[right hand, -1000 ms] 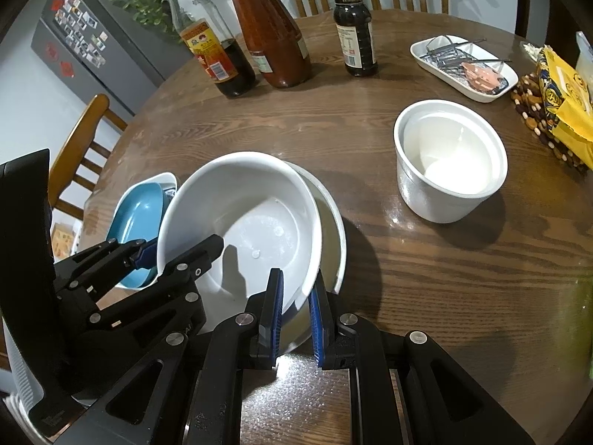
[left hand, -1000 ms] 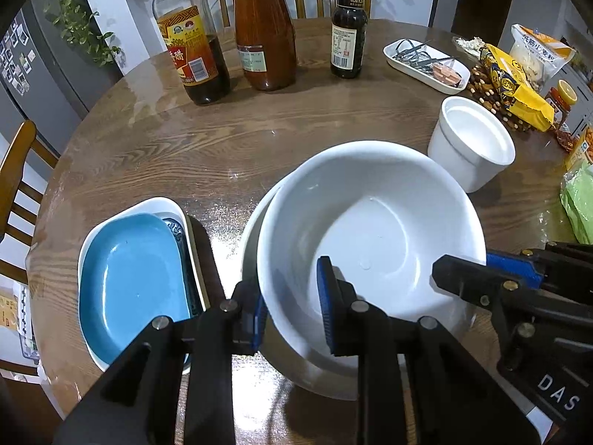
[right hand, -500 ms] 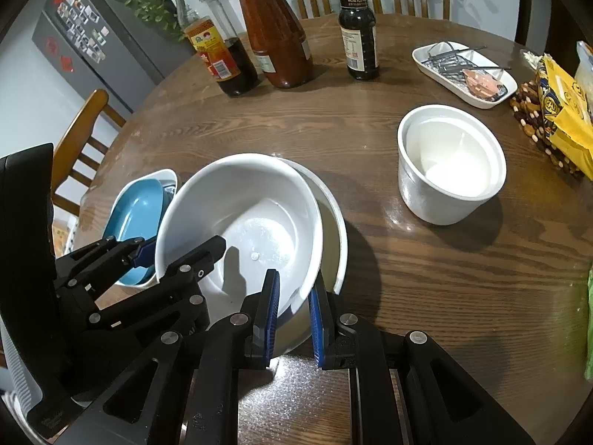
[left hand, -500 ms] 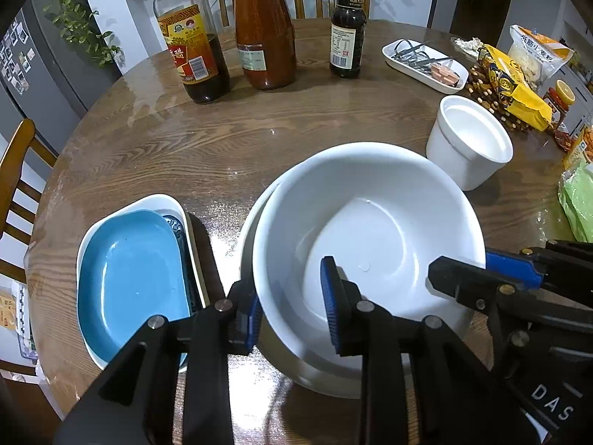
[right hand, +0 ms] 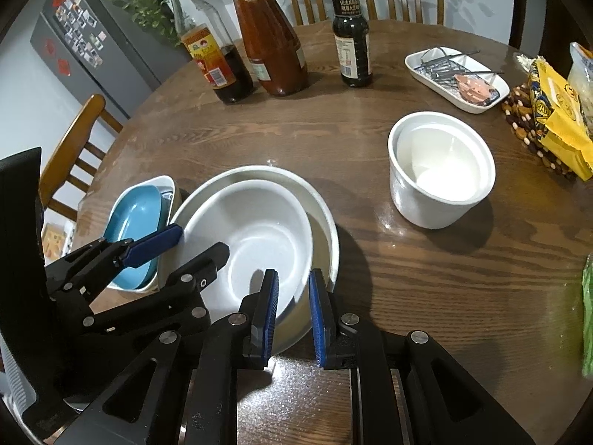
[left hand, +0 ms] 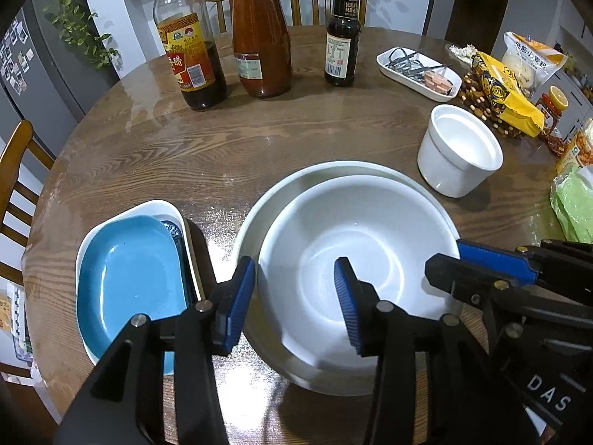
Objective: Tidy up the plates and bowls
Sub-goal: 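Lower the smaller bowl into the large bowl and open both grippers, then move both grippers toward the white ramekin cup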
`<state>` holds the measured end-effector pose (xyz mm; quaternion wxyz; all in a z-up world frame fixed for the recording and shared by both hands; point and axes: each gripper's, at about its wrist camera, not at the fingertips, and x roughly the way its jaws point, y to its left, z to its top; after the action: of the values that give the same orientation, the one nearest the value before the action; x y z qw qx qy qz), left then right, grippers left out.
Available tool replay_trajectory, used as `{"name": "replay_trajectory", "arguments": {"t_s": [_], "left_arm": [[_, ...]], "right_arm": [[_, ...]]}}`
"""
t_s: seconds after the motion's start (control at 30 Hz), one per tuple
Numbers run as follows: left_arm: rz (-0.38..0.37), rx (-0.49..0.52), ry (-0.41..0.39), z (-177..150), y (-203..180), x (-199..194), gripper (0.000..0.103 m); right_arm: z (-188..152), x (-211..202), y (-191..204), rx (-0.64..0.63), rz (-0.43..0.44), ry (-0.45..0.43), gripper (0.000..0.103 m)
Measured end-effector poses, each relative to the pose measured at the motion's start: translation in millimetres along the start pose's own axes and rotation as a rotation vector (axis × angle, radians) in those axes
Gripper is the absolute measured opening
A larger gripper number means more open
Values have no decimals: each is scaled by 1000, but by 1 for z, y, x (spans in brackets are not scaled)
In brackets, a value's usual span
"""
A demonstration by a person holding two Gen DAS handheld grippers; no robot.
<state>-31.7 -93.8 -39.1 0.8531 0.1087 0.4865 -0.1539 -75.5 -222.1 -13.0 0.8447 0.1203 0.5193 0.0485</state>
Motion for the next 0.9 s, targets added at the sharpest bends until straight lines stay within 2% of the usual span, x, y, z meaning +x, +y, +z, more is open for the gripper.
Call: {"name": "replay_trajectory", "arguments": {"t_s": [0.17, 0.23, 0.27, 0.33, 0.37, 0.47, 0.53, 0.7, 0.83, 0.9], "left_arm": [[-11, -22, -14, 2, 4, -5, 49], [6, -32, -28, 3, 8, -9, 61], [12, -39, -36, 4, 10, -10, 64], [12, -51, -50, 5, 14, -14, 69], [16, -55, -53, 6, 15, -15, 69], [20, -59, -57, 7, 16, -17, 69], [23, -58, -59, 7, 16, -18, 76], [31, -46, -63, 6, 13, -19, 80], [42, -49, -62, 7, 13, -20, 91], [43, -52, -60, 7, 13, -20, 91]], "right_arm": [[1, -3, -2, 5, -2, -23, 26], [3, -7, -4, 10, -21, -42, 40], [3, -9, -6, 18, -19, -51, 43], [4, -13, -12, 41, 1, -69, 60], [5, -15, -14, 53, 8, -80, 63], [5, -21, -17, 64, 14, -103, 64], [6, -23, -18, 71, 24, -110, 65], [5, -24, -22, 94, 49, -111, 65], [3, -24, -27, 121, 75, -110, 65], [2, -26, -32, 135, 85, -114, 65]]}}
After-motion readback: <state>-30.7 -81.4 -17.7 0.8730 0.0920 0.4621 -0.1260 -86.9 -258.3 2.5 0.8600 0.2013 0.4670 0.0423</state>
